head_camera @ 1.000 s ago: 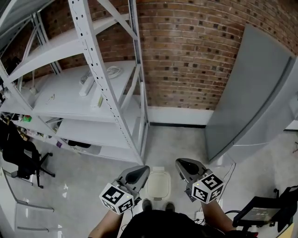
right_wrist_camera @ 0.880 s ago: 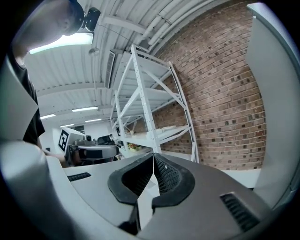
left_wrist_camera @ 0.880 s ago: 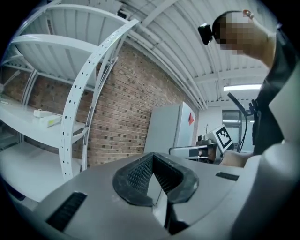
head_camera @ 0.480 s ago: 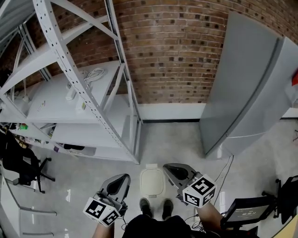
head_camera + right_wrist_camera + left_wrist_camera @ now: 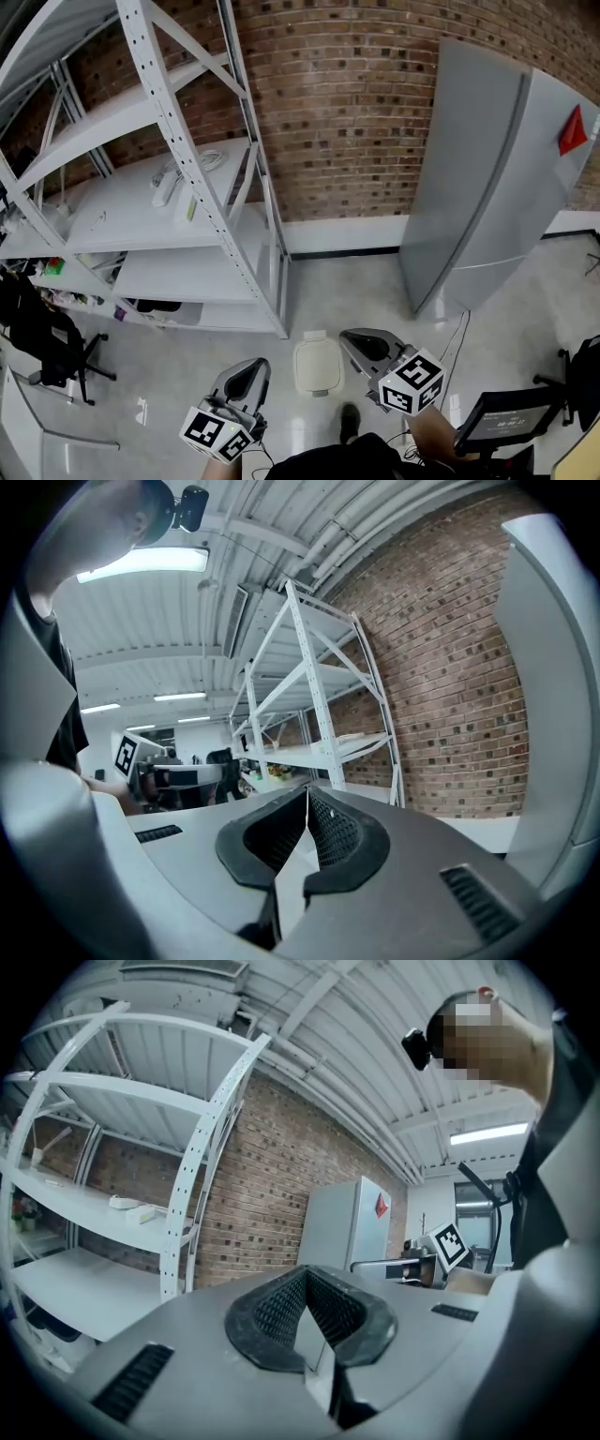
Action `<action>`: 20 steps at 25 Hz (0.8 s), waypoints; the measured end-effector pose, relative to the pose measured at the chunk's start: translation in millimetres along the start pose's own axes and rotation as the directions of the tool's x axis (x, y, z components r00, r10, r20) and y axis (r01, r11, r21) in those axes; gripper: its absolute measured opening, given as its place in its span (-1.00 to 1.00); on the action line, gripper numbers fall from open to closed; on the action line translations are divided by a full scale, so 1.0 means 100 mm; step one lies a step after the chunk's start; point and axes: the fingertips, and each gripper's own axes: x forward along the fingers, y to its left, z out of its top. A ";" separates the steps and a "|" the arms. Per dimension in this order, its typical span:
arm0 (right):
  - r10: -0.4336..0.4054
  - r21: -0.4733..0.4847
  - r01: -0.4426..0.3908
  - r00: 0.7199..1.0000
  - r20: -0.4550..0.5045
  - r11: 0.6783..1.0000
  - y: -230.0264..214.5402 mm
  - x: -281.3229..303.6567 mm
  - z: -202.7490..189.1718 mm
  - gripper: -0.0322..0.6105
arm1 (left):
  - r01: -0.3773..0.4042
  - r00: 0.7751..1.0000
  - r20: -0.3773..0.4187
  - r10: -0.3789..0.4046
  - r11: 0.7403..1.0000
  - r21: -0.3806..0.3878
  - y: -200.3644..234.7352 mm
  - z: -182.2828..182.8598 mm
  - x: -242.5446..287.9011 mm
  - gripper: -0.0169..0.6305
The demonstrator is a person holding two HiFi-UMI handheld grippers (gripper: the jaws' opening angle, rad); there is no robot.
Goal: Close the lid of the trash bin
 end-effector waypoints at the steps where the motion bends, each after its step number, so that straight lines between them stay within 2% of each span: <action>1: -0.009 0.001 0.009 1.000 0.000 1.000 0.12 -0.03 -0.02 -0.87 | -0.003 1.000 0.007 0.003 1.000 -0.009 0.00 0.00 -0.15 -0.95; 5: -0.045 0.000 0.045 0.999 -0.017 0.999 0.71 -0.15 -0.20 -0.87 | 0.008 0.999 0.041 -0.006 0.999 -0.053 -0.01 -0.06 -0.80 -0.95; 9: -0.090 0.017 0.091 0.995 -0.031 0.996 1.26 -0.28 -0.38 -0.87 | 0.029 0.998 0.061 -0.027 0.999 -0.034 -0.01 -0.13 -1.36 -0.95; 12: -0.111 -0.006 0.111 0.993 -0.029 0.994 1.61 -0.40 -0.43 -0.87 | 0.061 0.997 0.059 -0.058 0.998 -0.035 -0.08 -0.21 -1.68 -0.95; 15: -0.138 -0.030 0.137 0.990 -0.033 0.990 1.87 -0.61 -0.44 -0.87 | 0.069 0.995 0.074 -0.065 0.997 -0.047 -0.22 -0.25 -1.94 -0.95; 20: -0.152 -0.026 0.151 0.988 -0.018 0.988 2.15 -0.96 -0.43 -0.87 | 0.052 0.994 0.094 -0.050 0.998 -0.026 -0.49 -0.20 -2.25 -0.95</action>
